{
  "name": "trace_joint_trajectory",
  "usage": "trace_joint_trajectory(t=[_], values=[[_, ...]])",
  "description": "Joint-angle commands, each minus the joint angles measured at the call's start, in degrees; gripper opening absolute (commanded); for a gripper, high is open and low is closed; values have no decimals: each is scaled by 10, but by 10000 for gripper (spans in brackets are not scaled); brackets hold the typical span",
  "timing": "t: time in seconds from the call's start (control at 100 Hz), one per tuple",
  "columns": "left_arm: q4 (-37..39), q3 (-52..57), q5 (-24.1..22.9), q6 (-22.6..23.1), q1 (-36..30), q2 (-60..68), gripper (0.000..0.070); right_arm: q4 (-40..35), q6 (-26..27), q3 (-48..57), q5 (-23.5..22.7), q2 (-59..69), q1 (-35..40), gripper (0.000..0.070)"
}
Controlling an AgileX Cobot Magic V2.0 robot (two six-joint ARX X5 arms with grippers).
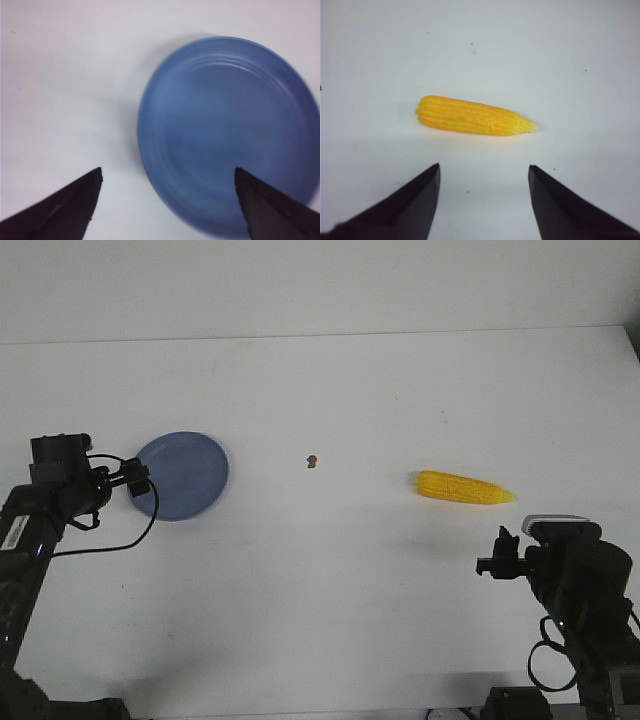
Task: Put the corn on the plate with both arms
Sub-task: 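Reach the left gripper forward to the rim of the blue plate, then push the blue plate with the left gripper toward the table center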
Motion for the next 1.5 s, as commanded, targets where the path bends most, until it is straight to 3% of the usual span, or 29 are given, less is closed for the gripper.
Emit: trace_joint_trajectory(t=[0.0,0.53,0.83,1.009,1.169,1.259,1.409,1.489], values=[[3,18,2,-3,7,31,528,4,7,9,-1,2,-1,375],[73,22,30,-12,17,157,521,0,7,9,-1,2,-1,376],[82,22,30,-11,17,167,247,0,8,9,-1,2,-1,375],[83,22,30,-6,17,167,10,1,8,9,-1,2,-1,375],[84,22,33,-3,17,169,5,1,8,9,-1,2,-1,375],[89,22,61,-5,19,169,5,1,8,9,-1,2,-1,375],[91,22,178,-17,25,154,5,1,8,9,-1,2,-1,375],[84,22,196,-17,25,131,5,1,8,9,-1,2,-1,375]])
